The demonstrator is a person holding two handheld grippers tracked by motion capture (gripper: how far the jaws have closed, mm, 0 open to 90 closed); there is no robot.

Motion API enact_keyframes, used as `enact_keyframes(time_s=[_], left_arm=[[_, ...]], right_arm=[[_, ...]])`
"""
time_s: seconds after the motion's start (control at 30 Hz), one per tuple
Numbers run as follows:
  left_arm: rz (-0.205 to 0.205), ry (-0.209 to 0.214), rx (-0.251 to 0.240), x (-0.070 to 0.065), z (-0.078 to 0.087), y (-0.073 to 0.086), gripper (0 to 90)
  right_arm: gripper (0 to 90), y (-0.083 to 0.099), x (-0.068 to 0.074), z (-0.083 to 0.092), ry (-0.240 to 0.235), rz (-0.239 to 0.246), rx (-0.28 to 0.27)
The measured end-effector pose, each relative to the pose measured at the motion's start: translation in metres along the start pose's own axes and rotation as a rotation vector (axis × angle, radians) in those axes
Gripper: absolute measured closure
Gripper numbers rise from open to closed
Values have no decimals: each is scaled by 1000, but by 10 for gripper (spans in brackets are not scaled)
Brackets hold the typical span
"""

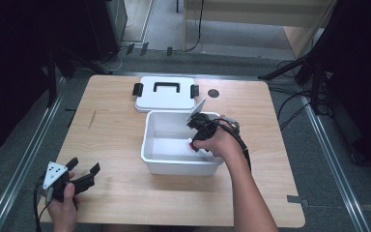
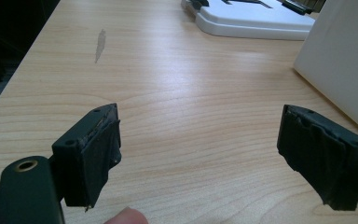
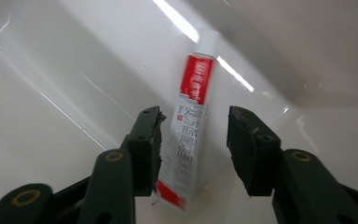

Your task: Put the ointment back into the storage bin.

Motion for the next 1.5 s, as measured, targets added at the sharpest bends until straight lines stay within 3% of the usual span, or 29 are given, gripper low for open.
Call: enact_keyframes(time_s=[0.17,0.23,0.27,0.4,0.47,0.5,0.8,1.1,1.5], left_arm=[[-1,0,-1,0,0,0,143],[-1,-2,-3,0,0,0,143],[-1,-2,-3,0,0,0,143],[0,-2,-1,-1,0,0,143],[-1,-2,-3,-1,0,0,143],[0,-2,-3,-1,0,0,143],[1,-2,-3,0,0,0,142],[0,-2,-3,0,0,0,142],[-2,-2,-3,-1,0,0,142]], right_arm=[[453,1,3,8,0,0,-34],[317,2,5,14,-8,-2,-50],[317,2,5,14,-8,-2,-50],[128,4,7,26,40,26,-83],[93,5,9,34,29,12,-95],[16,6,11,41,1,-5,-108],[0,21,7,66,20,-33,-156],[0,54,-7,92,47,-53,-223],[0,103,-35,92,19,-124,-336]])
Point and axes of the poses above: each handheld gripper's, and its own axes: z roughly backward along the jaws, y roughly out of its underside, x roughly to its left, the point moved 1 cm from there along -z, roughly forward along the jaws, and after that the axes turned 3 degrees about -y, right-handed, at the moved point
